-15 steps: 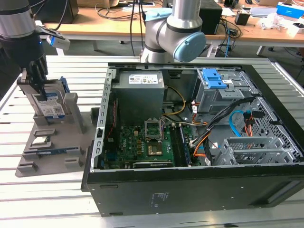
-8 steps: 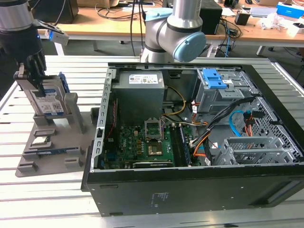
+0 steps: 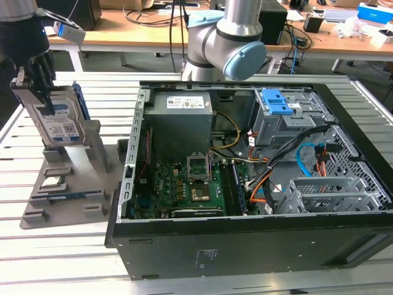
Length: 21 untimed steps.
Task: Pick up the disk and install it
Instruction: 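Pick up the disk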
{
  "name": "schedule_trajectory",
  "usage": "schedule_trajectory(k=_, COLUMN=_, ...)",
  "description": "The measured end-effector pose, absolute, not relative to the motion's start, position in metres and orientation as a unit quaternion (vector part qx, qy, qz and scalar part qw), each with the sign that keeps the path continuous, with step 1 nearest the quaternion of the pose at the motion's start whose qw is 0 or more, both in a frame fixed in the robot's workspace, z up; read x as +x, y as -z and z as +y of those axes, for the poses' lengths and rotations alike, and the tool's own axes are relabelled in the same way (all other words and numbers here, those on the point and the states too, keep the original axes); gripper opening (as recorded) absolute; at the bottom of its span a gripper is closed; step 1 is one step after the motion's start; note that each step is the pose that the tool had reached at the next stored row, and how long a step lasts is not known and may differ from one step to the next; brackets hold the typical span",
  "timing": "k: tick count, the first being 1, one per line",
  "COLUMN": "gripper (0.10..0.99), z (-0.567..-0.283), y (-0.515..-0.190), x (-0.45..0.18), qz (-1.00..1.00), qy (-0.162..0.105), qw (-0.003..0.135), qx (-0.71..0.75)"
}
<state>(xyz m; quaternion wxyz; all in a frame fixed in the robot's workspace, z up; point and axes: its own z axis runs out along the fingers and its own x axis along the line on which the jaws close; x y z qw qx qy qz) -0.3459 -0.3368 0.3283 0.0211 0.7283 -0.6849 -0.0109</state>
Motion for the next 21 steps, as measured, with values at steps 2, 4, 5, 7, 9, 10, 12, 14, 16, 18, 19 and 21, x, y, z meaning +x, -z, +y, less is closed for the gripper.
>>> schedule_trajectory(k=2, gripper=0.361, z=-0.336, y=-0.337, x=-0.346, qz=-0.685, qy=0.011, qw=0.021, qx=0.728)
schedule_trajectory(k=4, gripper=0.361, z=-0.336, y=-0.341, x=-0.346, qz=-0.685, qy=0.011, qw=0.021, qx=0.728)
schedule_trajectory(k=5, gripper=0.361, z=-0.336, y=-0.343, x=-0.346, qz=-0.685, qy=0.011, qw=0.021, qx=0.728)
schedule_trajectory(k=7, gripper=0.361, z=-0.336, y=-0.349, x=-0.346, qz=-0.685, qy=0.011, qw=0.021, qx=0.728)
schedule_trajectory(k=9, gripper=0.361, z=-0.336, y=-0.353, x=-0.346, qz=-0.685, qy=0.011, qw=0.021, qx=0.728)
schedule_trajectory(k=10, gripper=0.361, z=-0.336, y=-0.356, x=-0.346, qz=-0.685, qy=0.011, qw=0.021, qx=0.728)
schedule_trajectory(k=12, gripper=0.361, z=-0.335, y=-0.36, x=-0.346, qz=-0.685, qy=0.011, qw=0.021, qx=0.728)
schedule_trajectory(k=14, gripper=0.361, z=-0.335, y=-0.365, x=-0.346, qz=-0.685, qy=0.011, qw=0.021, qx=0.728)
schedule_trajectory(k=16, gripper=0.361, z=-0.335, y=-0.37, x=-0.346, qz=-0.685, qy=0.011, qw=0.021, qx=0.728)
schedule_trajectory(k=18, gripper=0.361, z=-0.335, y=-0.374, x=-0.346, qz=-0.685, qy=0.011, qw=0.021, qx=0.728)
schedule_trajectory(k=19, gripper=0.361, z=-0.335, y=-0.377, x=-0.346, qz=-0.685, qy=0.011, qw=0.021, qx=0.728)
schedule_trajectory(k=21, gripper=0.361, z=-0.334, y=-0.382, x=-0.346, qz=-0.685, qy=0.011, qw=0.021, qx=0.728)
